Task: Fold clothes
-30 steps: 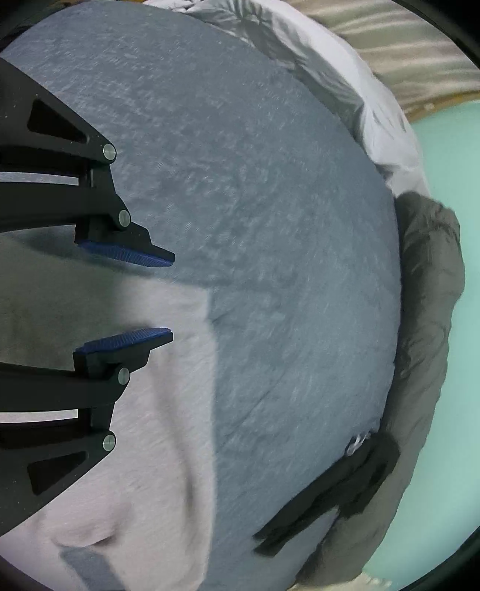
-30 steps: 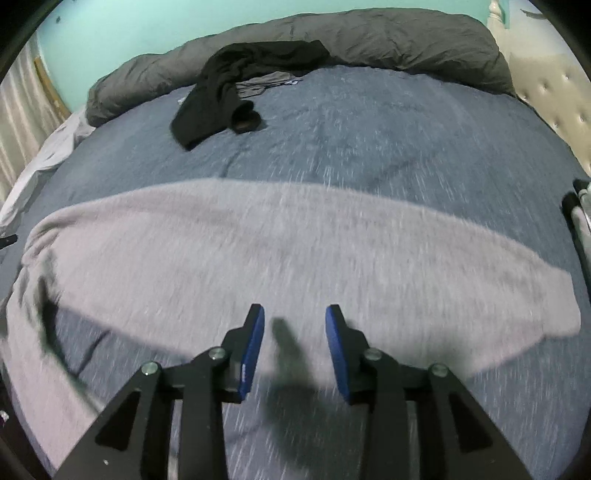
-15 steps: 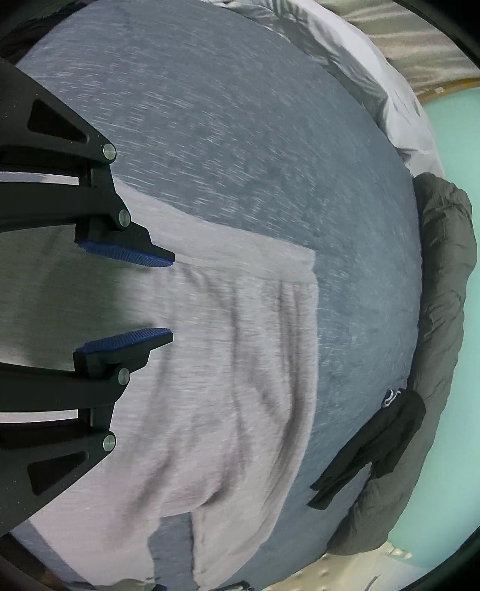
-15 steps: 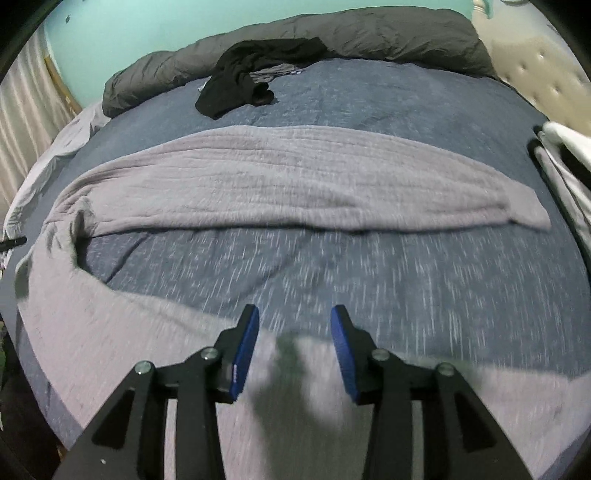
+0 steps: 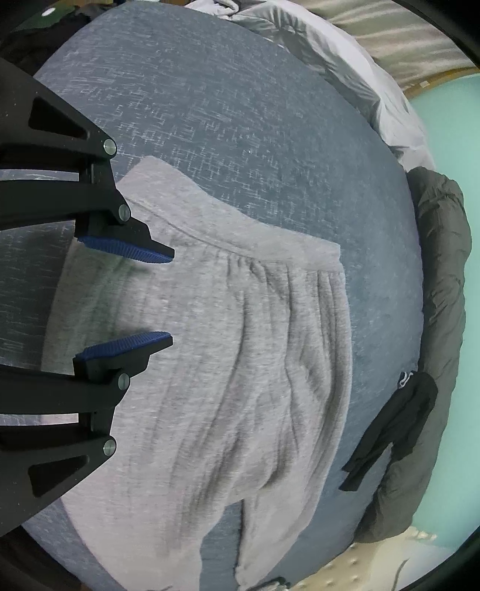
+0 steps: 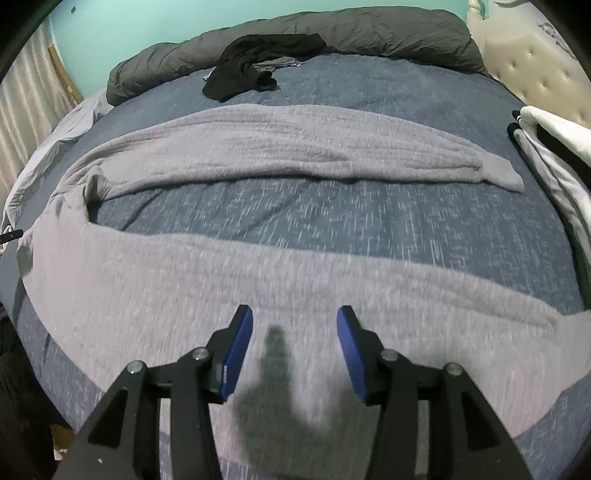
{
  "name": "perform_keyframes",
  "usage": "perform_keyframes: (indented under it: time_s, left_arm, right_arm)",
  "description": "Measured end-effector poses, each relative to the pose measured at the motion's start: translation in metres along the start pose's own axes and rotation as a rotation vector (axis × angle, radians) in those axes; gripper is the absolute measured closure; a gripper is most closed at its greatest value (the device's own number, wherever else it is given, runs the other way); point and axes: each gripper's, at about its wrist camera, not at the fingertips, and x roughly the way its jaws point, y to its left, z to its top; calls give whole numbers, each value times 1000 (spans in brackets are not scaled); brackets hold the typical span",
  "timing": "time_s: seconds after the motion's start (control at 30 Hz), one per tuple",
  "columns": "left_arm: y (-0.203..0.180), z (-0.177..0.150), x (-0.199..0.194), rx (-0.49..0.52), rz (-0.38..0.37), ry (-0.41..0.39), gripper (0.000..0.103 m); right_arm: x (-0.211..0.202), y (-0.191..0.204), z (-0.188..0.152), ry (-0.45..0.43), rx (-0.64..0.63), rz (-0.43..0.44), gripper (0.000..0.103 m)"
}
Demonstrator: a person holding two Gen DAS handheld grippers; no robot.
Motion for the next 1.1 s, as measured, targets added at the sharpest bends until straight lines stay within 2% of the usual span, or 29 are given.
perform_keyframes:
  time_s: [0.43,0.7,0.8,0.97,1.1]
  left_arm:
    - [-4,-20,5,24,0,19,60]
    - [0,-31,12,8,-15,43,54]
    - [5,-36,17,-17,-32,59,53]
    - [27,-44,10,-83,-53,43,53]
    - [48,-53,1,-142,-19,32,48]
  right_arm:
    - [-9,9,-17,12,-41,-5,54]
    - [-7,17,-23,25,-61,-2,51]
    - [-7,17,-28,31,-64,-5,49]
    - [-13,10,-36,26,-39,-6,48]
    - [-18,3,-43,21,-20,-8,48]
